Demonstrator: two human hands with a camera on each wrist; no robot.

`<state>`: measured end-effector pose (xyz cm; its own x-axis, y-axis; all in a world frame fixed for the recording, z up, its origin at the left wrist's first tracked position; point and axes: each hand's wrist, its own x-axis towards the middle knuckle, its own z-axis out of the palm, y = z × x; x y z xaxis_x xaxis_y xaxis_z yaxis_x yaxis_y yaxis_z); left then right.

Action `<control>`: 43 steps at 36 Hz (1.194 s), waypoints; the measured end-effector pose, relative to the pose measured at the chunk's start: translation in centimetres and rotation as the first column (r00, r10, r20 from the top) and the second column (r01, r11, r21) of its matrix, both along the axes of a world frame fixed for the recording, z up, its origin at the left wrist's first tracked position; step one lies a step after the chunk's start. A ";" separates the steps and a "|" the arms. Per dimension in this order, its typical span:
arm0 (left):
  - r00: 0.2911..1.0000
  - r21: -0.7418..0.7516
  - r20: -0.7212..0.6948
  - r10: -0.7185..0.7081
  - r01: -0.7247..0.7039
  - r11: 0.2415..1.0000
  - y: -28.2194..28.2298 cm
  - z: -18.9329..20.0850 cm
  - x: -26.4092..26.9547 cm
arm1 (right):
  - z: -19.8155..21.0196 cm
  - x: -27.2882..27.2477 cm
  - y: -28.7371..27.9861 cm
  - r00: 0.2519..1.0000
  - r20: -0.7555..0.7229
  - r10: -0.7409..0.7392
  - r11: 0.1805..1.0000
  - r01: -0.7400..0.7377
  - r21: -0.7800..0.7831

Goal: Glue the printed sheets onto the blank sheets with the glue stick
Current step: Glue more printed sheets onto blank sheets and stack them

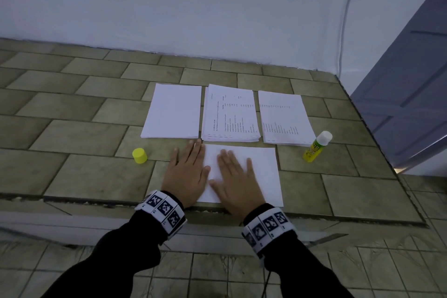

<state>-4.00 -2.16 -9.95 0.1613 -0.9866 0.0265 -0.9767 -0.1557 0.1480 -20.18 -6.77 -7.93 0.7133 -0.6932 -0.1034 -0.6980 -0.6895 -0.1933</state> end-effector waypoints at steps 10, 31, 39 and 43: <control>1.000 0.018 -0.009 -0.007 0.007 1.000 0.2 0.1 0.1 | -0.2 -6.0 -4.4 0.956 -0.061 -0.286 0.958 0.284 -0.043; 0.997 0.053 -0.041 -0.066 0.068 0.996 0.1 0.5 0.2 | 5.2 -5.2 -7.7 0.969 -0.174 -0.176 0.978 0.192 0.083; 0.994 0.061 -0.048 -0.101 0.104 0.993 0.5 0.5 0.6 | 5.3 -5.2 -8.7 0.961 -0.184 -0.206 0.978 0.209 -0.003; 0.993 0.054 -0.049 -0.111 0.114 0.992 0.6 0.6 0.4 | 7.2 -5.8 -8.9 0.971 -0.067 -0.230 0.968 0.235 0.082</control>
<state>-3.58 -1.54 -9.31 0.0492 -0.9982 -0.0347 -0.9809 -0.0548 0.1868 -25.97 -15.63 -0.74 0.5245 -0.8258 -0.2074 -0.8489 -0.4884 -0.2022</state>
